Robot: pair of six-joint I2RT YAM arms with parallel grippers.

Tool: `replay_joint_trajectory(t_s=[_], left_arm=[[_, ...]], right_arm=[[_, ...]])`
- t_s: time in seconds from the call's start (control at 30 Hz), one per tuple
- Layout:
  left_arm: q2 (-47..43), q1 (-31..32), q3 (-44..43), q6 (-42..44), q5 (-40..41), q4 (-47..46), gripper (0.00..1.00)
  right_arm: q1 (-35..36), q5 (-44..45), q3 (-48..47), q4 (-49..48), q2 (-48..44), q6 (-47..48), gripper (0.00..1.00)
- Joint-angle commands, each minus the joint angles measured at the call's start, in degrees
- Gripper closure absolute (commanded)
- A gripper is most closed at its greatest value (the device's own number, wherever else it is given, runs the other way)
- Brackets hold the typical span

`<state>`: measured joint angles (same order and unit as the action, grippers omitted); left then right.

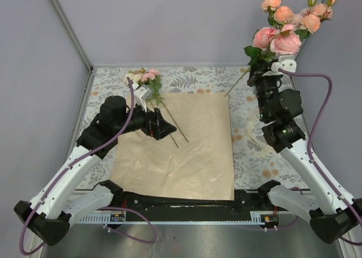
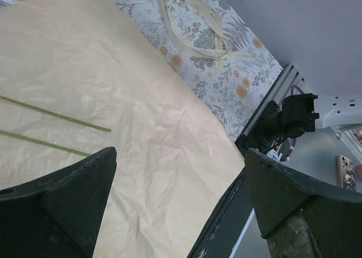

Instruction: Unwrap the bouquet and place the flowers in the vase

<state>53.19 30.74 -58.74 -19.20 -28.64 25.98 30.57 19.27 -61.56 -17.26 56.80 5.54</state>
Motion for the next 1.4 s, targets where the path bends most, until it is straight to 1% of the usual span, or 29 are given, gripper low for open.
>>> replay_joint_trajectory(t_s=[0.0, 0.03, 0.17, 0.27, 0.4, 0.47, 0.63, 0.87, 1.0, 1.1, 1.27, 1.37], left_arm=[[-1.7, 0.3, 0.3, 1.5, 4.0, -1.5, 0.01], [-1.8, 0.3, 0.5, 1.3, 3.9, -1.6, 0.01], [-1.7, 0.2, 0.6, 0.7, 2.5, -2.2, 0.01], [-1.7, 0.3, 0.6, 0.8, 3.1, -1.9, 0.01], [-2.2, 0.3, 0.5, 1.4, 5.2, -1.3, 0.01], [-2.1, 0.3, 0.6, 1.4, 5.4, -1.2, 0.01], [-2.3, 0.3, 0.2, 1.8, 6.3, -0.6, 0.01], [-1.8, 0.3, -0.6, 2.3, 8.0, 0.6, 0.01], [-2.1, 0.3, -0.6, 2.5, 8.6, 0.7, 0.01], [-2.3, 0.3, -0.5, 2.6, 8.7, 0.7, 0.01], [-2.2, 0.3, -0.6, 2.5, 8.9, 0.7, 0.01], [-2.1, 0.3, -0.6, 2.5, 8.4, 0.6, 0.01]], right_arm=[[-7.5, 8.1, -3.4, -6.6, 0.0, 13.6, 1.0], [-10.3, 8.0, -4.6, -6.8, 0.6, 13.9, 1.0], [-17.0, 7.5, -11.2, -6.3, 4.7, 14.7, 1.0], [-19.7, 7.7, -14.4, -6.1, 7.6, 14.8, 1.0], [-22.4, 5.7, -16.1, -6.6, 9.9, 12.0, 1.0], [-22.7, 6.3, -17.8, -6.7, 12.1, 13.3, 1.0], [-23.3, 8.4, -17.6, -9.7, 14.9, 15.7, 1.0], [-24.9, 9.0, -27.0, -10.2, 21.9, 17.0, 1.0], [-25.4, 7.2, -30.4, -10.7, 24.9, 18.2, 1.0], [-25.6, 7.9, -33.5, -9.9, 28.4, 18.7, 1.0], [-26.2, 7.9, -36.3, -10.3, 32.7, 18.6, 1.0], [-26.7, 7.3, -36.2, -10.3, 34.4, 18.2, 1.0]])
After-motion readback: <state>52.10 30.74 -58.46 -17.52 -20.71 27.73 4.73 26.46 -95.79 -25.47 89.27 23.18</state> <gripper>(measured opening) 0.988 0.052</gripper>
